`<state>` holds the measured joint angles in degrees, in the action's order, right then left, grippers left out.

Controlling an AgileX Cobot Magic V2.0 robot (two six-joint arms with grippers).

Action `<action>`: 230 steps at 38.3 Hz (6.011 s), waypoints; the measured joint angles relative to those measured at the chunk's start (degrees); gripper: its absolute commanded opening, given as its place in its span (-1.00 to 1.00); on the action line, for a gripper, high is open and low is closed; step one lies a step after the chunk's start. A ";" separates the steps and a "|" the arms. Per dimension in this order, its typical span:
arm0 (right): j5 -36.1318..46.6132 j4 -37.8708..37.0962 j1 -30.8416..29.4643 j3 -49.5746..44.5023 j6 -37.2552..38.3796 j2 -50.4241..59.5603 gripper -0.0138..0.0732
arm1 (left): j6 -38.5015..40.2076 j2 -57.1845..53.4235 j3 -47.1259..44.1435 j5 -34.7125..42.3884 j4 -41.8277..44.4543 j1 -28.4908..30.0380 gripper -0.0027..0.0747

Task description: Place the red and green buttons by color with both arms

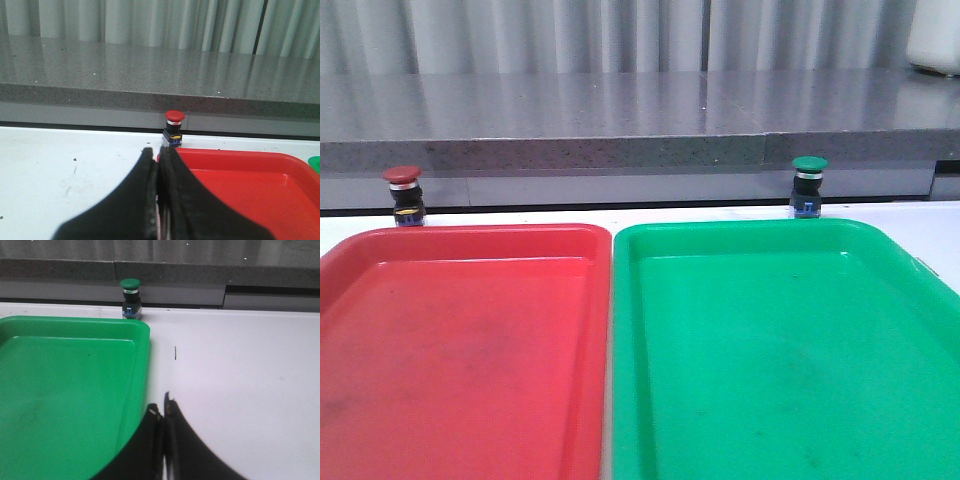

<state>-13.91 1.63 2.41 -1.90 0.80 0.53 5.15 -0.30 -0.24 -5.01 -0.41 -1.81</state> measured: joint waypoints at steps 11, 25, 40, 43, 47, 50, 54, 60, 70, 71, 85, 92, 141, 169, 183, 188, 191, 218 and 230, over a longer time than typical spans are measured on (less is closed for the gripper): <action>0.00 0.00 0.00 0.00 0.00 0.00 -0.84 | 0.00 0.00 0.00 0.00 0.00 0.00 -0.98; 0.00 -0.10 0.00 0.00 0.00 0.00 -0.84 | 0.00 0.00 0.00 0.00 3.76 0.00 -0.98; 0.00 -0.10 0.00 0.00 0.00 0.00 -0.84 | -0.11 0.00 0.00 0.00 8.44 0.00 -0.98; 0.10 -0.10 0.00 0.00 0.00 0.00 -0.84 | -0.11 0.00 0.00 0.00 8.43 0.00 -0.98; 0.09 -0.10 0.00 0.00 0.00 0.00 -0.84 | -0.11 0.00 0.00 0.00 8.55 0.00 -0.98; 0.94 -0.10 0.00 0.00 0.00 0.00 -0.84 | -0.11 0.00 0.00 0.25 8.64 0.00 -0.98; 3.60 -0.10 0.00 0.00 0.00 0.00 -0.84 | -0.11 0.00 0.00 5.01 8.64 0.00 -0.98; 6.03 -0.10 0.00 2.05 0.00 0.00 -0.84 | 0.00 0.00 1.95 10.00 3.39 0.00 -0.98; 1.09 0.02 0.00 19.99 0.00 -7.18 -0.84 | 0.00 10.08 20.37 -1.73 1.49 0.00 -0.98; 0.47 0.02 0.00 21.85 0.00 -9.25 -0.84 | 0.00 12.89 22.05 -3.39 1.49 0.00 -0.98; -5.32 0.11 0.00 31.18 0.00 -26.54 -0.80 | 0.00 26.15 27.88 -8.39 1.35 0.00 -0.92; -5.44 0.11 0.00 31.18 0.03 -26.65 -0.10 | 0.00 26.15 27.88 -8.39 1.35 0.00 0.01; -5.48 0.11 0.00 31.18 0.12 -26.65 0.81 | -0.27 79.46 57.53 -7.03 0.03 -7.27 0.52; -5.48 0.11 0.00 31.18 0.12 -26.65 0.81 | 0.86 117.81 88.34 -21.82 -0.01 -2.85 0.44; -5.48 0.11 0.00 31.18 0.12 -26.65 0.81 | 0.86 118.08 88.48 -22.11 -0.22 -2.85 -0.23; -5.48 0.11 0.00 31.18 0.12 -26.65 0.81 | 0.86 118.08 88.48 -22.11 -0.31 -2.85 -0.49; -5.48 0.11 0.00 31.18 0.12 -26.65 0.81 | 0.86 118.08 88.48 -22.11 -0.43 -2.85 -0.61; -5.48 0.11 0.00 31.18 0.12 -26.65 0.81 | -0.44 84.25 64.83 -25.32 -0.11 -13.94 -0.68; -5.48 0.11 0.00 31.18 0.12 -26.65 0.81 | -0.44 80.74 46.50 -17.06 -0.21 -25.57 -0.68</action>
<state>-19.40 1.75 2.41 29.28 0.93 -26.12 4.71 80.44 46.26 -22.07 -0.62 -27.39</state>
